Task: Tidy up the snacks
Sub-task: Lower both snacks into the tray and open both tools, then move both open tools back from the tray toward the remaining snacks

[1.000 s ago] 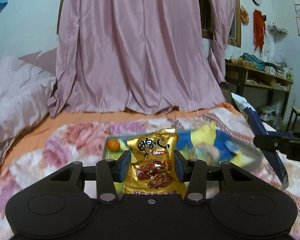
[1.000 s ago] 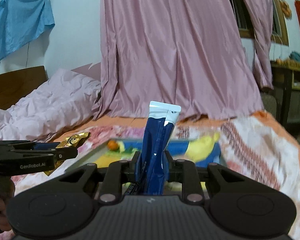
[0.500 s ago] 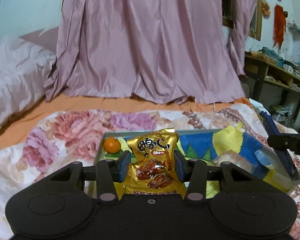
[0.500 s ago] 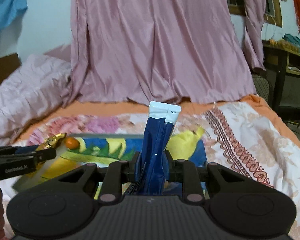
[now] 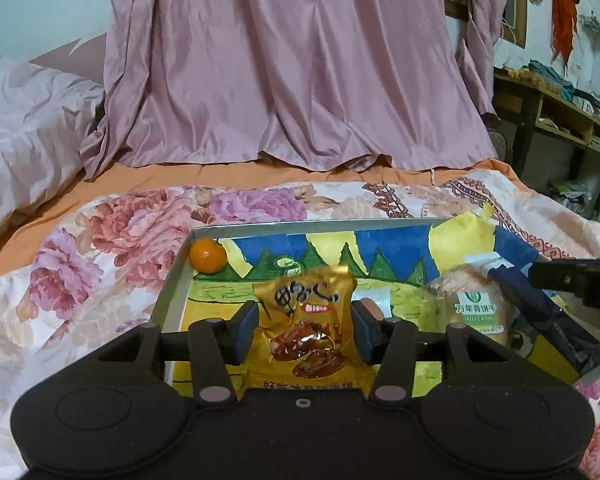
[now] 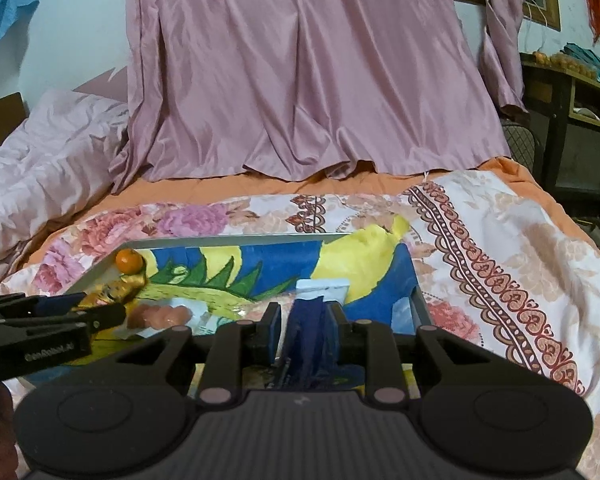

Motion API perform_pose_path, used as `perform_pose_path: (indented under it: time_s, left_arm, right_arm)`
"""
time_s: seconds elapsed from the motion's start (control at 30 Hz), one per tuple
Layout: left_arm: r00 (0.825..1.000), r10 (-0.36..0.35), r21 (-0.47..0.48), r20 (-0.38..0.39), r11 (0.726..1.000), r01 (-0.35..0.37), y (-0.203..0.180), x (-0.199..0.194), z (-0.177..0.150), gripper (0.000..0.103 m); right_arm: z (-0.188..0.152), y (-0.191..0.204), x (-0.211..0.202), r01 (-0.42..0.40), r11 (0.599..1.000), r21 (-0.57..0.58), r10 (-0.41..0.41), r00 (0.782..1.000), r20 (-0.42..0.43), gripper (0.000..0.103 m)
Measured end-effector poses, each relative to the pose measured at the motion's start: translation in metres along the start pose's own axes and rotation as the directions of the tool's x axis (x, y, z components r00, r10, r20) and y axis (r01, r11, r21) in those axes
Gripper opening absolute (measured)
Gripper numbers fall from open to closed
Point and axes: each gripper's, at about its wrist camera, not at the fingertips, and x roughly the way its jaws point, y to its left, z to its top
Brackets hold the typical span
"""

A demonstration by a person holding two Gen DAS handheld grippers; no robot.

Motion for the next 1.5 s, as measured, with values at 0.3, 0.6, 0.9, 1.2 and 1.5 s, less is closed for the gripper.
perform_pose_path:
  time_s: [0.3, 0.6, 0.9, 1.2, 1.5]
  left_arm:
    - [0.999, 0.030, 0.023, -0.012, 0.999, -0.030, 0.006, -0.001, -0.002, 0.054]
    - [0.997, 0.000, -0.018, 0.074, 1.000, 0.001, 0.011, -0.025, 0.002, 0.093]
    - [0.989, -0.009, 0.039, 0.147, 0.999, 0.004, 0.011, -0.091, -0.026, 0.102]
    - [0.985, -0.008, 0.000, 0.171, 1.000, 0.008, 0.024, -0.165, -0.075, 0.102]
    - [0.998, -0.006, 0.013, 0.060, 1.000, 0.005, 0.018, -0.182, -0.130, 0.102]
  right_arm:
    - [0.001, 0.004, -0.001, 0.010, 1.000, -0.024, -0.010, 1.000, -0.012, 0.031]
    - [-0.005, 0.001, -0.011, -0.012, 1.000, 0.001, 0.012, 1.000, 0.001, 0.034]
    - [-0.021, 0.005, -0.058, -0.025, 0.998, -0.064, 0.032, 0.993, 0.115, 0.096]
    - [-0.036, -0.002, -0.061, 0.042, 0.995, -0.096, -0.037, 0.998, 0.049, 0.096]
    - [-0.090, 0.016, -0.119, -0.110, 0.993, -0.050, 0.112, 0.993, 0.041, 0.101]
